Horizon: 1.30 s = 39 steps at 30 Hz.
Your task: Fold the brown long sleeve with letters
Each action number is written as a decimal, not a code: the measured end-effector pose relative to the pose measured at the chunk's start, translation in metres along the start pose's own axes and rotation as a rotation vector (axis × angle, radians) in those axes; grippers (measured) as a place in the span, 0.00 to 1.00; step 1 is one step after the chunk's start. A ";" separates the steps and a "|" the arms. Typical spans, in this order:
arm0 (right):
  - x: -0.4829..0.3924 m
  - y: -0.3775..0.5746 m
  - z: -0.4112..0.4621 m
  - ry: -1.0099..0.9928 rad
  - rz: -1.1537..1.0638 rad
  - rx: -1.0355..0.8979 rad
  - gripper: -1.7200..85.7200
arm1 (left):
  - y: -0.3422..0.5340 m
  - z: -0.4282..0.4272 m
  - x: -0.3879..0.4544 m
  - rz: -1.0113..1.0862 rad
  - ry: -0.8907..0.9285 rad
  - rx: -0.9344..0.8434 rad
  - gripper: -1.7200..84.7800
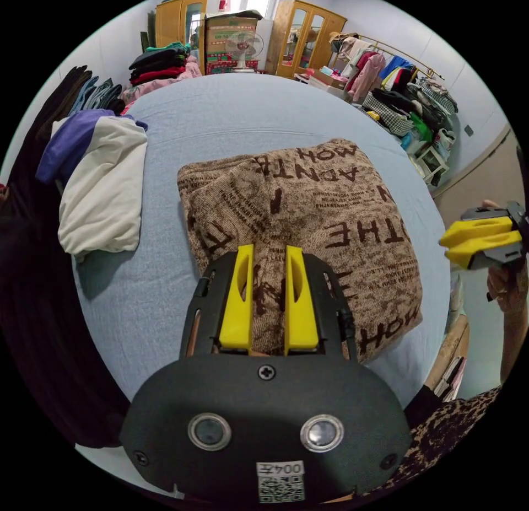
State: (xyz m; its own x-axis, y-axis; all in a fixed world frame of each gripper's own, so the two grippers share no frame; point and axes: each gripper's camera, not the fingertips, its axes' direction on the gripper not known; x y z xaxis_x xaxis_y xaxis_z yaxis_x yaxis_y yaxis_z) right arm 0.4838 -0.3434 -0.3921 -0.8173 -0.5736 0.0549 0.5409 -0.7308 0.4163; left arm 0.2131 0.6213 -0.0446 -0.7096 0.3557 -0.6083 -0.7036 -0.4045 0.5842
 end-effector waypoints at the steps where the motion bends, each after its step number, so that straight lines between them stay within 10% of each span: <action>1: -0.004 -0.007 0.000 -0.028 -0.031 -0.007 0.06 | 0.000 0.001 0.002 -0.001 0.002 0.005 0.11; 6: 0.009 -0.025 0.081 -0.016 0.006 -0.376 0.02 | -0.001 0.006 0.003 0.005 0.029 0.011 0.11; 11: 0.045 -0.030 0.076 -0.232 0.115 -0.364 0.01 | -0.007 0.008 -0.011 -0.012 0.119 -0.018 0.09; 39: -0.052 -0.074 0.080 0.201 -0.048 -0.457 0.01 | -0.016 -0.019 -0.104 0.018 0.095 -0.010 0.02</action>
State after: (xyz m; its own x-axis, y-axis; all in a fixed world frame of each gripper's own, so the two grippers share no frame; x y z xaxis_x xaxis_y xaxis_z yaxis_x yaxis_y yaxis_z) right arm 0.4707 -0.2301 -0.3528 -0.8130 -0.5627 -0.1496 0.5724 -0.8195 -0.0284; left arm 0.2988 0.5747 -0.0007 -0.7149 0.2671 -0.6463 -0.6901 -0.4190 0.5901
